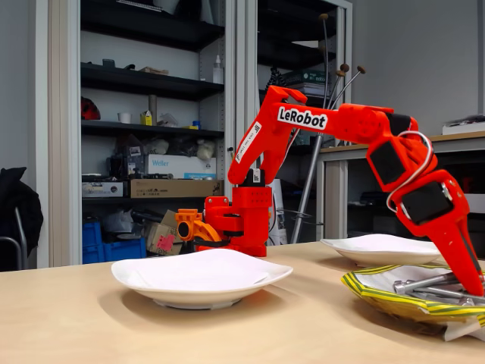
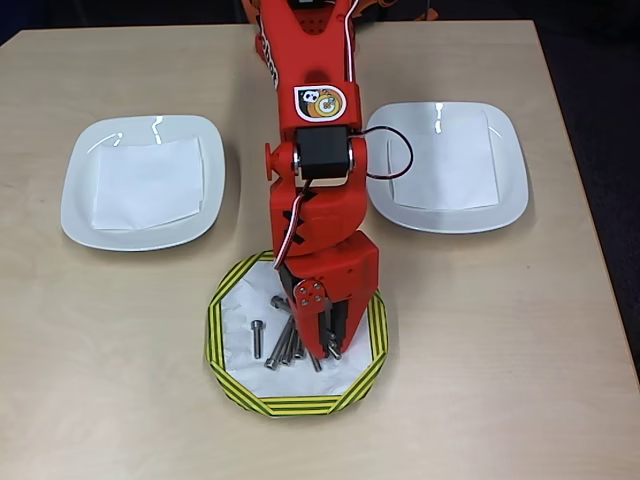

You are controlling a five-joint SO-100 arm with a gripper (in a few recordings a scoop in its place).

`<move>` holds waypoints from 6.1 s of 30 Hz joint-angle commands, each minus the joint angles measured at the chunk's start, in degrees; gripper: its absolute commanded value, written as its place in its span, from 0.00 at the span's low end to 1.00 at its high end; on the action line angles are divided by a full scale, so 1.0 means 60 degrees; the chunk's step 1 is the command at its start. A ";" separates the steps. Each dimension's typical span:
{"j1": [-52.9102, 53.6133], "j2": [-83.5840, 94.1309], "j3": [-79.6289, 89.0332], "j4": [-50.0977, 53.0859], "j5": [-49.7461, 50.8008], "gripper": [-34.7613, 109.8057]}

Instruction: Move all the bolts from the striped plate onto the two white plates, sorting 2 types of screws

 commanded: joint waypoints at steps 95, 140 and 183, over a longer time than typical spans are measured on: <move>0.0527 -0.2446 -0.7661 0.6006 -0.2505 0.24; 0.0513 0.0894 -0.1260 -0.2153 -0.5640 0.24; 0.0073 0.1611 0.1157 0.0396 -0.0645 0.32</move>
